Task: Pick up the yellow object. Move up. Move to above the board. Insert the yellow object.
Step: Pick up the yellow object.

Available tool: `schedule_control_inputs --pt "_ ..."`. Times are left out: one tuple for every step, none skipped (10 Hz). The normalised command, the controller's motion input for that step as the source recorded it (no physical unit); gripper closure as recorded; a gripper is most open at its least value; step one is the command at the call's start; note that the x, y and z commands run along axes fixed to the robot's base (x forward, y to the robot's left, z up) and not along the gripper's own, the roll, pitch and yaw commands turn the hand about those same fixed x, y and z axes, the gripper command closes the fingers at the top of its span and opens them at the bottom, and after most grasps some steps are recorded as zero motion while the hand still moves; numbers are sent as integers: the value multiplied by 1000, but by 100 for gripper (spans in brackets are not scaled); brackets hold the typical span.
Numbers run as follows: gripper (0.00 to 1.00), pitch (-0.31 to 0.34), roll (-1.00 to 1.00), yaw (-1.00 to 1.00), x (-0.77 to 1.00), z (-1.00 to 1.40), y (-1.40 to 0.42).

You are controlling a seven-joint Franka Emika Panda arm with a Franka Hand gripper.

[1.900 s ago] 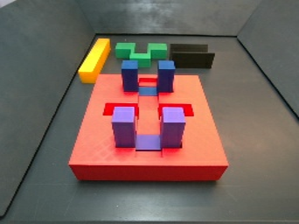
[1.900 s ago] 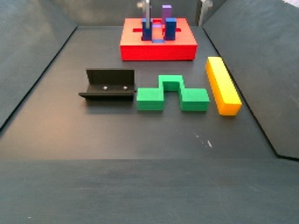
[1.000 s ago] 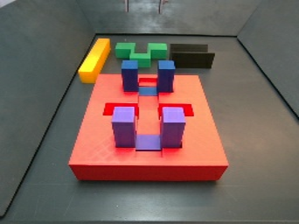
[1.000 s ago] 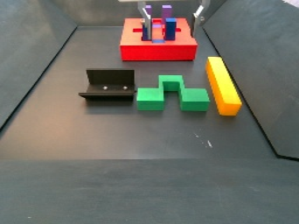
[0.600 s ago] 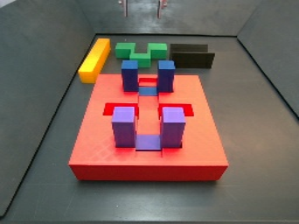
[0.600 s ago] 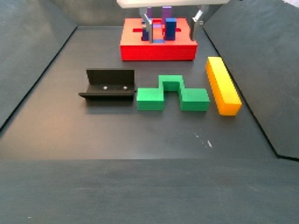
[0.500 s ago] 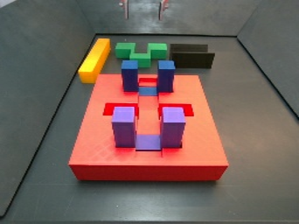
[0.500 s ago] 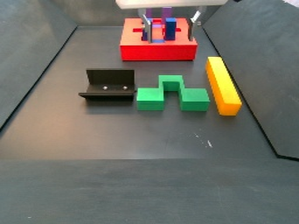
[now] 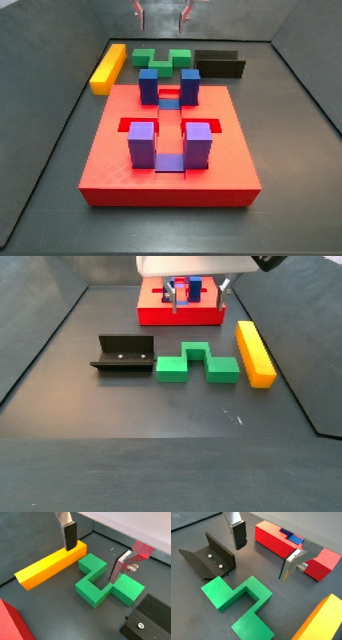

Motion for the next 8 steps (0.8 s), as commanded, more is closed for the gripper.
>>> schedule_control_inputs --pt "0 0 46 23 -46 -106 0" --pt "0 -24 0 -17 -551 -40 0" --pt "0 -87 0 -43 -817 0 0" --pt "0 -171 0 0 -817 0 -37" --pt "0 -189 0 0 -826 0 -117" --pt "0 -180 0 -91 -806 0 -66" --pt "0 -179 0 -120 -754 -57 -49" --pt "0 -180 14 -120 -766 -163 -26"
